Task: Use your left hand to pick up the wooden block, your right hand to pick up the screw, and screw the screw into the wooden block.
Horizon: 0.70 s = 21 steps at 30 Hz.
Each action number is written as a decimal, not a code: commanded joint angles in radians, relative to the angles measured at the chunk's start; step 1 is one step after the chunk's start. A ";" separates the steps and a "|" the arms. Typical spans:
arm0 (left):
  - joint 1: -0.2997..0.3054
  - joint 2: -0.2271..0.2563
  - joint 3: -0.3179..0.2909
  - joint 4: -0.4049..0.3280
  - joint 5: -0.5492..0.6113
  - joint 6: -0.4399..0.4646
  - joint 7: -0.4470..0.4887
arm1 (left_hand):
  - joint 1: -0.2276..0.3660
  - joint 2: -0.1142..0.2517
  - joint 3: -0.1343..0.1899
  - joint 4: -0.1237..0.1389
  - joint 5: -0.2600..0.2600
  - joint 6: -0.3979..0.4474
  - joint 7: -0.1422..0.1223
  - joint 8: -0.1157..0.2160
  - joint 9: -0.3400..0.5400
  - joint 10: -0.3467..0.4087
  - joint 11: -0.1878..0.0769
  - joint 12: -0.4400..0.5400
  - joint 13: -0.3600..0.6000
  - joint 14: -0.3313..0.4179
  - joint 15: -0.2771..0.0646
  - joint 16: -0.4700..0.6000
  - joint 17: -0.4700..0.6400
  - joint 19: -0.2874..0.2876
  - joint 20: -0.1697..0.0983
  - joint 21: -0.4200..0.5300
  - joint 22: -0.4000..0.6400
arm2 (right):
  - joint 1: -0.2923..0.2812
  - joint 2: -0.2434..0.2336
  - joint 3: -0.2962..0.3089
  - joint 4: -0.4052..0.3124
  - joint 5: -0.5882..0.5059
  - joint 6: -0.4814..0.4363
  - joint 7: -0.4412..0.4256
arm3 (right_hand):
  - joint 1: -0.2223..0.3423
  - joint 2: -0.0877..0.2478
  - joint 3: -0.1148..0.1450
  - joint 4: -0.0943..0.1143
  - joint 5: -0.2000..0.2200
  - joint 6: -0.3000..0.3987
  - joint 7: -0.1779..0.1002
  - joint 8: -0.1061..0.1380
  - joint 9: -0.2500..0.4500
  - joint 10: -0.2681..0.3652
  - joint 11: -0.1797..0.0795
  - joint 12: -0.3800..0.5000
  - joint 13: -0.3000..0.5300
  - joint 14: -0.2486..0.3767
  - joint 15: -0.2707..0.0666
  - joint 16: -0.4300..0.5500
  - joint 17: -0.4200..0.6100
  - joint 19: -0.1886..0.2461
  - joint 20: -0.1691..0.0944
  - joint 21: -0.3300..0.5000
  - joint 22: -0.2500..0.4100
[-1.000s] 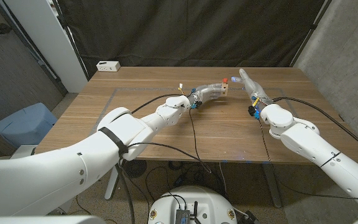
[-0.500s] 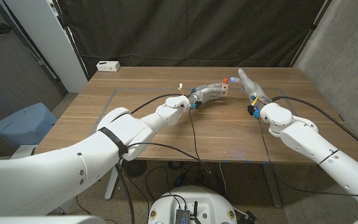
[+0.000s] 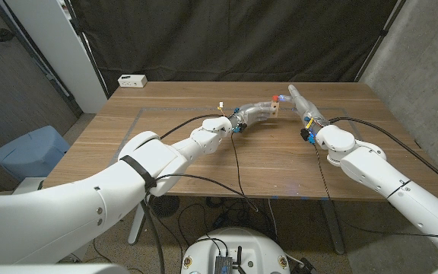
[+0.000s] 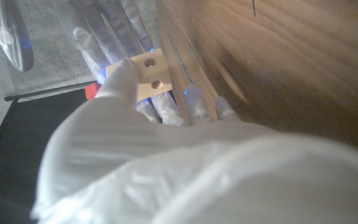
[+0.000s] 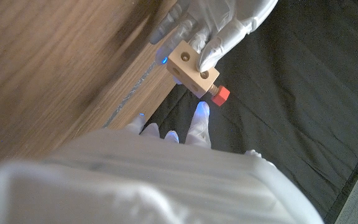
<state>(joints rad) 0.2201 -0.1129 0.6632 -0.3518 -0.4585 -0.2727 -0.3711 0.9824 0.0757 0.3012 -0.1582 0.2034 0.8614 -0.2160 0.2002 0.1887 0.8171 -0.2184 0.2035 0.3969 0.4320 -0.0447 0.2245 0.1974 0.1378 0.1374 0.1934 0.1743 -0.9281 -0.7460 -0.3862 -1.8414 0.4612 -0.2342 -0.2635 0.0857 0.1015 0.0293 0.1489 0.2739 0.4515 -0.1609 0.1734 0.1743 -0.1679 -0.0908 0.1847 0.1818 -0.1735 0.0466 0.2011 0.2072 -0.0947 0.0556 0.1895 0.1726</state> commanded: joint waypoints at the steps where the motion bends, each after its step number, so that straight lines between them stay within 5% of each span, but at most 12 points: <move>1: -0.003 0.001 0.001 0.001 0.000 0.015 0.008 | 0.000 0.009 0.003 0.005 0.006 0.043 0.033 0.011 0.004 0.011 0.001 0.007 0.004 0.010 -0.060 0.003 0.003 0.000 0.000 0.007 0.005 | 0.014 0.001 -0.013 0.006 -0.007 0.007 0.011 | -0.012 0.027 -0.002 0.007 0.005 0.000 0.000 0.003 0.003 -0.084 0.008 0.003 0.000 -0.156 0.006 0.004 0.002 -0.003 0.003 0.003 0.000; 21: 0.000 0.003 0.003 0.001 0.001 0.014 0.005 | 0.000 0.010 0.004 0.006 0.006 0.043 0.035 0.011 0.004 0.010 0.001 0.007 0.005 0.011 -0.060 0.003 0.003 0.001 0.001 0.007 0.005 | 0.006 -0.006 -0.010 -0.011 -0.006 -0.006 0.004 | -0.017 0.030 0.000 0.007 0.007 0.013 -0.003 0.010 0.003 -0.080 0.007 0.005 0.000 -0.156 0.005 0.005 0.002 -0.002 0.003 0.003 0.000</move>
<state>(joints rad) 0.2183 -0.1114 0.6647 -0.3511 -0.4581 -0.2571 -0.3633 0.9822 0.0756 0.3040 -0.1577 0.2003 0.8612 -0.2158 0.2002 0.1879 0.8170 -0.2183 0.2024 0.3961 0.4320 -0.0447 0.2245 0.1974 0.1378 0.1374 0.1934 0.1743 -0.9188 -0.7482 -0.3963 -1.8454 0.4547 -0.2330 -0.2586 0.0776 0.0987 0.0293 0.1488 0.2739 0.4554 -0.1646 0.1777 0.1743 -0.1699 -0.0889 0.1847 0.1817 -0.1734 0.0464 0.2011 0.2071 -0.0946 0.0555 0.1895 0.1726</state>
